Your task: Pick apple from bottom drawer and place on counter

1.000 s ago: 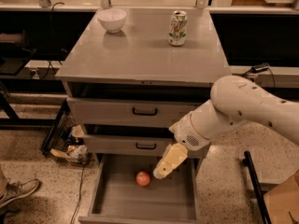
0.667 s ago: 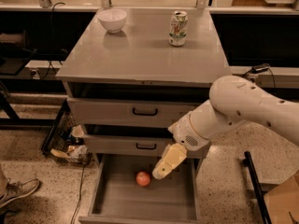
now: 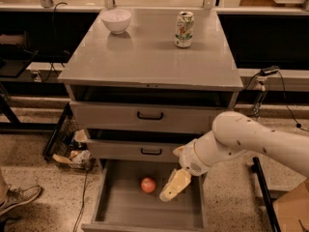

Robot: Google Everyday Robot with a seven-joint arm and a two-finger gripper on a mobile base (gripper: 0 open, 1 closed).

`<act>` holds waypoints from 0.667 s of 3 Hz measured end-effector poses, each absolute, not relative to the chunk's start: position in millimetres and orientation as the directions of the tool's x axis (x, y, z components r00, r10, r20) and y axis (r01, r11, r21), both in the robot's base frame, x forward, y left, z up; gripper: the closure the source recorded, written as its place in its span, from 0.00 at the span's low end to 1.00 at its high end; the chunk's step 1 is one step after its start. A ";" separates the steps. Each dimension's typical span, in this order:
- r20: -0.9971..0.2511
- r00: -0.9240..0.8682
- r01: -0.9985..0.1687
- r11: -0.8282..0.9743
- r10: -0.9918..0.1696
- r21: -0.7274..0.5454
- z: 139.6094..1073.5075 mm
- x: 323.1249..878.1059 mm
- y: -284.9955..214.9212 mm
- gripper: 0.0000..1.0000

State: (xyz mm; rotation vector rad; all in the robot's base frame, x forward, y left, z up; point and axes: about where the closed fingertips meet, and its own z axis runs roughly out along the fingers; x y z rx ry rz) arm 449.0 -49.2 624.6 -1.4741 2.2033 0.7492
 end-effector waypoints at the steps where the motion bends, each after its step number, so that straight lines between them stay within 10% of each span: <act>1: -0.625 -0.397 -0.917 0.321 -0.672 0.237 551.6 447.4 -56.7 0.00; 2: -0.675 -0.436 -0.895 0.364 -0.596 0.257 488.4 459.6 -67.5 0.00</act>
Offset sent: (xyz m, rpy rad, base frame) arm 0.0230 -0.0321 -0.2417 0.2613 0.0329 -0.1992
